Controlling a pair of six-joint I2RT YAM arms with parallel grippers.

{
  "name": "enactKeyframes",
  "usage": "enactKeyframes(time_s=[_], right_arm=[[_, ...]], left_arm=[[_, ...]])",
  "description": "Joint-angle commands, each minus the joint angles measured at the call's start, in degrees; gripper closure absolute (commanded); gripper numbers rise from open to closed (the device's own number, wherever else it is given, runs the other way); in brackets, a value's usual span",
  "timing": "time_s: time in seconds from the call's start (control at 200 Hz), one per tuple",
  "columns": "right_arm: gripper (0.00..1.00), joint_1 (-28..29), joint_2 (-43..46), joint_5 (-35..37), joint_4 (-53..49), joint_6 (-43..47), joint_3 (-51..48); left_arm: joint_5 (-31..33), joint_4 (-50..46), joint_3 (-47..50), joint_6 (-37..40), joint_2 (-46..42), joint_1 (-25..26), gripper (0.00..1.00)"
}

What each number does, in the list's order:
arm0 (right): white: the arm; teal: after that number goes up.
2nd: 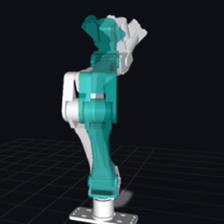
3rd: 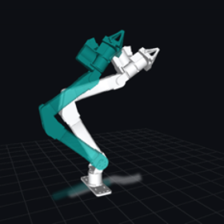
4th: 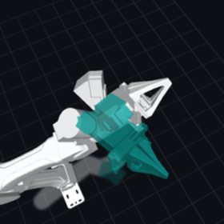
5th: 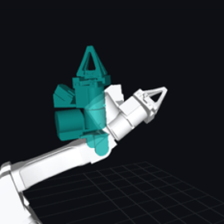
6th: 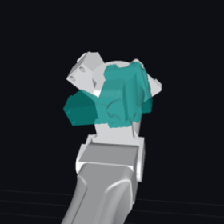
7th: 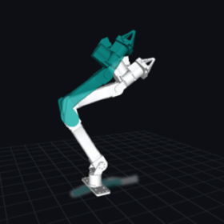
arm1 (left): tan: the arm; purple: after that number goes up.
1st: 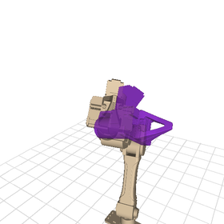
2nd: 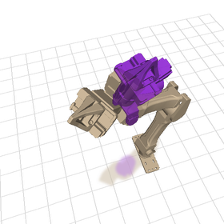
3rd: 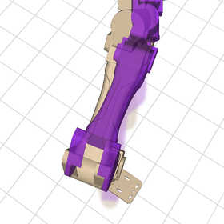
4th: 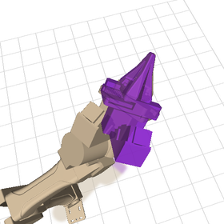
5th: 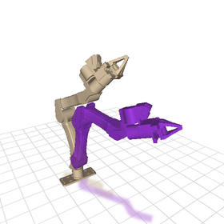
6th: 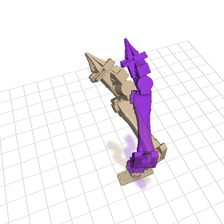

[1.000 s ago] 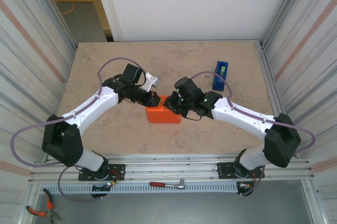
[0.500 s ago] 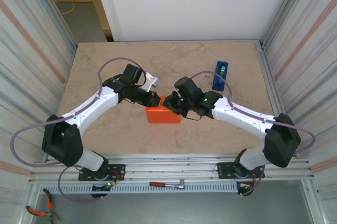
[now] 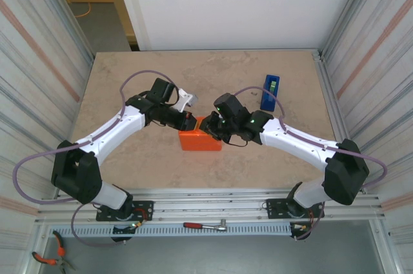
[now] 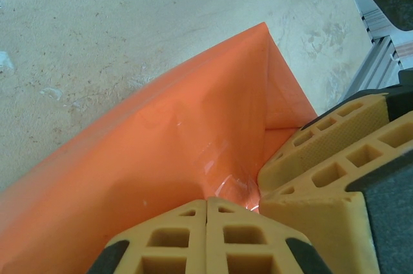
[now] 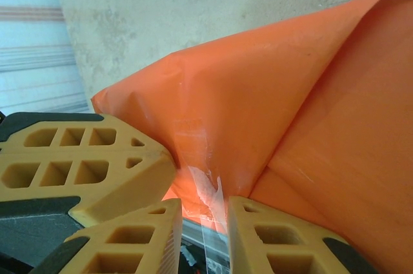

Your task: Wrap the gift box in paper

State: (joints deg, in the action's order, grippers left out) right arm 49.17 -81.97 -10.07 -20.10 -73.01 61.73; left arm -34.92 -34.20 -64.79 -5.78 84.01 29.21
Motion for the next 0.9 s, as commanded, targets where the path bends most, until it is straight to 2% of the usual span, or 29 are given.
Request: enactKeyframes(time_s=[0.0, 0.23, 0.461, 0.641, 0.897], right_arm=[[0.74, 0.01, 1.68, 0.92, -6.53, -0.66, -0.97], [0.71, -1.03, 7.17, 1.64, -6.53, 0.10, -3.56], [1.00, -5.10, 7.65, -3.23, -2.12, 3.81, -2.18], [1.00, -7.29, 2.90, -6.71, 0.93, 5.40, 1.72], [1.00, -7.50, -3.46, -9.07, 4.05, 5.32, 5.03]], left_arm=[[2.67, -2.46, 1.92, 1.04, 1.55, -0.21, 1.00], [2.59, -2.46, 2.12, 1.05, 0.94, -0.21, 1.00], [2.42, -2.43, 2.30, 1.21, 0.87, -0.23, 1.00], [2.36, -2.28, 2.48, 1.28, 0.72, -0.25, 1.00], [2.35, -2.21, 2.62, 1.22, 0.59, -0.22, 1.00]])
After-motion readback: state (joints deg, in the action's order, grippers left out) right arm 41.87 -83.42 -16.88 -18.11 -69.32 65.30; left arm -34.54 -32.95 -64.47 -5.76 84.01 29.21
